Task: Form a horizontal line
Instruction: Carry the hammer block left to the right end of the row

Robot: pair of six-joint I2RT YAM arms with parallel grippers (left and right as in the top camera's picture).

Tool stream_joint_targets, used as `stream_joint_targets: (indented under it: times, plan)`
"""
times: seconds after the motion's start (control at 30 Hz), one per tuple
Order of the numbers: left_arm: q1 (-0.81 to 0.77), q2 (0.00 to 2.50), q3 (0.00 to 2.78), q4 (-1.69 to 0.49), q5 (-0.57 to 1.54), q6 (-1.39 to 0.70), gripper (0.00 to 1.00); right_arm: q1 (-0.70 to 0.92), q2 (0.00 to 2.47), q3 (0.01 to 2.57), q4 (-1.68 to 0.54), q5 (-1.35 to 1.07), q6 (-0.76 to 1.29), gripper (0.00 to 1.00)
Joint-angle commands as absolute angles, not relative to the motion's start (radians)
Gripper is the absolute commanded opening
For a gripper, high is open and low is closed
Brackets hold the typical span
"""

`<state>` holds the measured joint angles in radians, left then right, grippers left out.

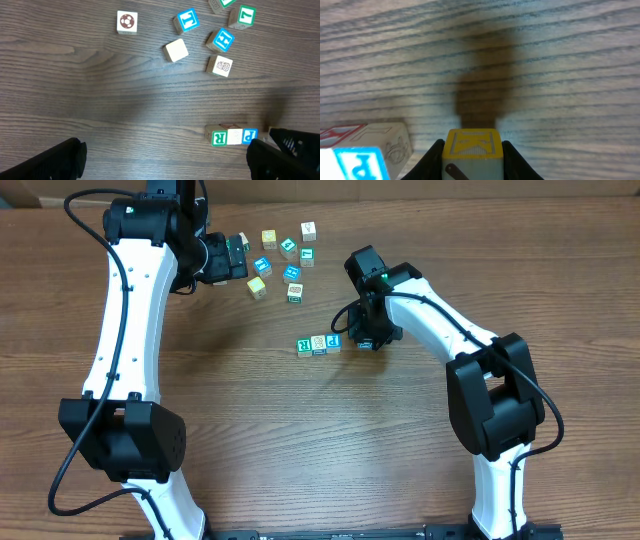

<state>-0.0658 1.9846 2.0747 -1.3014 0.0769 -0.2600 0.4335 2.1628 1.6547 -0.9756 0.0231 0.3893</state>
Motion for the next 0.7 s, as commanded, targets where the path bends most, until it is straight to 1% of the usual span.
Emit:
stream_joint_targets:
  times: [0.0,0.67]
  plan:
    - [-0.068,1.990,2.081,-1.301,0.070,-0.270,1.00,0.438,2.138,1.640,-0.955,0.021,0.397,0.26]
    - [-0.068,1.990,2.081,-1.301,0.070,-0.270,1.00,0.439,2.155,1.635,-0.937,0.024,0.419,0.27]
